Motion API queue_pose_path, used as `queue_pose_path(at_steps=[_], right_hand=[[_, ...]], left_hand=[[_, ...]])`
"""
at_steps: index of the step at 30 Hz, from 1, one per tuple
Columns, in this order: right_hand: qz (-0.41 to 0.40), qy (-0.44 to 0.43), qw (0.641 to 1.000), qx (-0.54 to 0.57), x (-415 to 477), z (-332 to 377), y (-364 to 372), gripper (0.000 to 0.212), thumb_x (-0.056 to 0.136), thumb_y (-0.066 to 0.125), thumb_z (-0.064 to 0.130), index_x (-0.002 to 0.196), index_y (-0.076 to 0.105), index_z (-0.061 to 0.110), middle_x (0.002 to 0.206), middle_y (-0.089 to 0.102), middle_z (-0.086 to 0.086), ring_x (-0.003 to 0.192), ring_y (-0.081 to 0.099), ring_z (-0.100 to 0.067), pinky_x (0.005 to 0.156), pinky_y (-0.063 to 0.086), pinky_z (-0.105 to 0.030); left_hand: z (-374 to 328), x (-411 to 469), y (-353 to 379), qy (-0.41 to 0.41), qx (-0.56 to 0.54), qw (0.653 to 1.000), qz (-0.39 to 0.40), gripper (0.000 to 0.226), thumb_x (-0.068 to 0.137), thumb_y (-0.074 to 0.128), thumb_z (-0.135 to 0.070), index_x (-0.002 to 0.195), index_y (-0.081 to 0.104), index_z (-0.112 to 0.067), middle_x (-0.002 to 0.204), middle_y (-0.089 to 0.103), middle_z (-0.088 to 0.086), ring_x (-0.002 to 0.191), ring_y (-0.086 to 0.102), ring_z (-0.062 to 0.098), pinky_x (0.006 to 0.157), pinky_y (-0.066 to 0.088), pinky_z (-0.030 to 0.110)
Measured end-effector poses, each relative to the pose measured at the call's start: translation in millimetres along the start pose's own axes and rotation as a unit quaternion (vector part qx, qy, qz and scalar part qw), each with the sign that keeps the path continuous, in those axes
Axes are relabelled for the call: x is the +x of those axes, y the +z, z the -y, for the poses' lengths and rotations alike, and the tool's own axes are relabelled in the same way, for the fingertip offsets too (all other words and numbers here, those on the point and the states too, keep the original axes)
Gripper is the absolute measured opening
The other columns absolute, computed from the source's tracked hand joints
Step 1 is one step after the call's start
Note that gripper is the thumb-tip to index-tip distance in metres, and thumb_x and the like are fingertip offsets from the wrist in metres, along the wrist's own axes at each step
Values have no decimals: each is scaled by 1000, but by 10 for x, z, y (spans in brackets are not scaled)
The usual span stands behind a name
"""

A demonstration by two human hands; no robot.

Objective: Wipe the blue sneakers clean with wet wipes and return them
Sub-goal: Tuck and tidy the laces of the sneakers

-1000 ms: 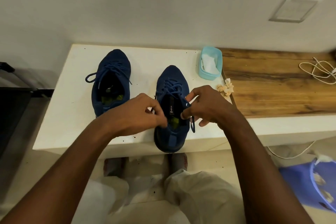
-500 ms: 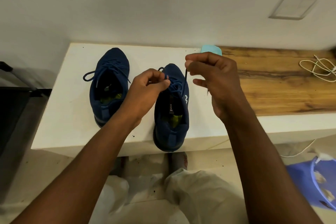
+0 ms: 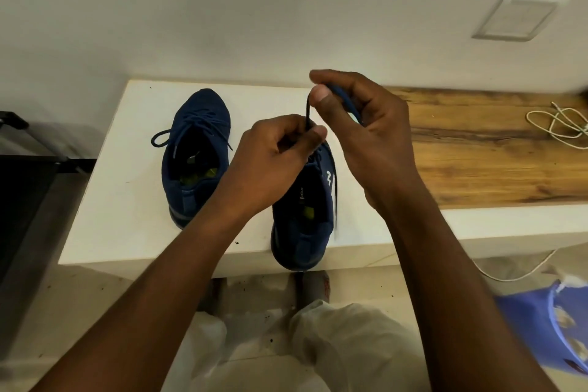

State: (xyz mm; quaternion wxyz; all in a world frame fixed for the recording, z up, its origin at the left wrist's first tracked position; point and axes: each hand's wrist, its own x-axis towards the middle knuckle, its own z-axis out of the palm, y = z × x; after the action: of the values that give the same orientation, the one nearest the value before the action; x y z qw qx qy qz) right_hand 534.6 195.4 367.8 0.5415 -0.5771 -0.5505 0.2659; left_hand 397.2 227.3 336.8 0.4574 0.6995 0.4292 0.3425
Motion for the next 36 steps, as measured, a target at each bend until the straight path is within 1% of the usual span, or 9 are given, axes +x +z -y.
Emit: queue_pose_path(at_steps=[4,6,9,14,23,27,29,32,36], right_hand=[[66,197,978,6,19,-98,-91,41,96,45,59,118,62,29,96,73,1,83,70,-14,77,58,-32],[85,241,967,12,3,-164,-140,28,97,56,46,102,69,22,83,73,-2,66,64,-19,70,57,-36],[110,239,961,84,6,-220,-199,12,94,65,13,101,72,6,88,75,-12,66,67,-23,69,59,-39],[133,223,947,189,-14,-279,-170,30,80,73,-6,110,66,-3,99,73,-20,92,73,-35,81,60,-45],[8,51,998,-44,-10,-417,7,31,74,85,14,100,68,14,87,70,5,81,66,-5,70,55,-19],[153,73,984,-58,-33,-494,-21,31,88,74,20,118,67,18,107,72,7,103,67,-8,90,58,-35],[200,56,975,-79,-60,-524,19,18,91,70,17,109,72,18,98,74,4,95,70,-15,88,58,-44],[137,32,981,-131,-49,-581,45,6,89,69,18,93,74,18,81,72,-2,78,70,-22,74,57,-51],[82,50,994,-56,-46,-516,60,14,90,68,8,101,72,14,75,74,-4,68,72,-19,73,62,-42]], left_hand=[[52,18,-15,-41,-110,992,-44,25,103,57,-31,97,74,-14,82,75,-2,79,70,8,78,55,21],[91,22,-14,-53,-125,989,-65,20,100,62,-28,95,75,-13,83,77,0,80,73,11,76,55,16],[150,13,-47,-68,-153,983,-74,15,92,73,-22,89,77,-7,84,77,8,78,73,15,78,58,24],[135,3,-100,-44,-122,989,-66,13,95,70,-23,96,74,-10,81,78,1,77,77,15,83,61,32],[107,14,-188,-62,-138,988,8,17,91,74,-28,101,72,-15,85,79,3,82,77,17,85,60,36],[167,6,-225,-18,-102,995,9,14,84,81,-21,95,75,-13,88,78,-2,86,75,14,83,60,30],[178,14,-226,0,-83,997,7,8,84,81,-15,91,77,-14,85,78,-1,83,75,16,83,62,34],[206,20,-212,24,-59,998,-4,8,84,81,-10,89,77,-15,86,78,-1,83,76,15,82,63,37],[257,9,-195,84,-5,995,-51,7,86,78,-13,91,74,-14,90,77,-5,86,74,11,81,62,39]])
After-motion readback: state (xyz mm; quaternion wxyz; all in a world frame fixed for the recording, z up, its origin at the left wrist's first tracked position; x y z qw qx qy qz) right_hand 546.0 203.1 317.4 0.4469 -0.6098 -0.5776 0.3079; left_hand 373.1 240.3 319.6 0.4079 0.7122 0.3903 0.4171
